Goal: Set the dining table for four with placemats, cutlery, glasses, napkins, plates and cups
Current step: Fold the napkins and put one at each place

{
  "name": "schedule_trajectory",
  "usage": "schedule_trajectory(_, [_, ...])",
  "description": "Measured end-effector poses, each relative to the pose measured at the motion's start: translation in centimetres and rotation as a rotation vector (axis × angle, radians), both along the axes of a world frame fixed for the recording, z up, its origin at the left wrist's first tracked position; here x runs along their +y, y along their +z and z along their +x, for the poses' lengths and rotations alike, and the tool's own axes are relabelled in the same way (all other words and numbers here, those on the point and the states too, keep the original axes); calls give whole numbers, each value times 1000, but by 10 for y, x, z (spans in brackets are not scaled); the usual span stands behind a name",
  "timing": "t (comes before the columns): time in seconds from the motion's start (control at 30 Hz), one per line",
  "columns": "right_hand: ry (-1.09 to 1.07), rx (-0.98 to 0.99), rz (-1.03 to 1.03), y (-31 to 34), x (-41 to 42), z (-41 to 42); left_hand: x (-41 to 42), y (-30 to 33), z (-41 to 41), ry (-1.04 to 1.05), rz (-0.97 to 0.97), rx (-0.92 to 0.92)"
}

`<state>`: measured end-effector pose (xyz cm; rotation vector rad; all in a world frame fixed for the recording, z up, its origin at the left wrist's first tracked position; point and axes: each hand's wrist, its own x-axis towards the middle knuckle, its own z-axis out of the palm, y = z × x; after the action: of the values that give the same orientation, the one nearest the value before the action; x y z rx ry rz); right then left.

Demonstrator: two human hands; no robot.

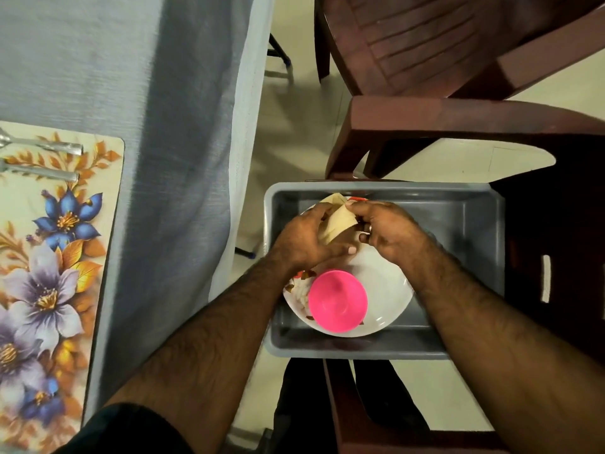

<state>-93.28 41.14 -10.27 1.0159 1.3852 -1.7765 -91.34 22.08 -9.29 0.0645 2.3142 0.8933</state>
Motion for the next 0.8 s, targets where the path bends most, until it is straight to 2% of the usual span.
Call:
schedule_trajectory(0.13, [5, 36, -11, 6, 2, 2, -6, 1, -1, 150, 83, -26])
schedule_trajectory(0.3, [27, 60, 28, 6, 3, 6, -12, 3, -2, 168, 89, -31])
schedule_trajectory(0.37, [42, 77, 89, 6, 1, 6, -15, 2, -2, 125, 16, 94])
schedule_trajectory(0.5, [12, 103, 141, 6, -6, 3, -18, 4, 0, -31, -175, 458])
schedule_trajectory(0.6, [-8, 117, 157, 6, -12, 0, -17, 5, 1, -66, -223, 541])
schedule_trajectory(0.7, [13, 154, 205, 6, -15, -1, -18, 3, 1, -45, -179, 578])
schedule_trajectory(0.8, [138, 277, 244, 10, -12, -1, -20, 5, 1, 4, -133, 535])
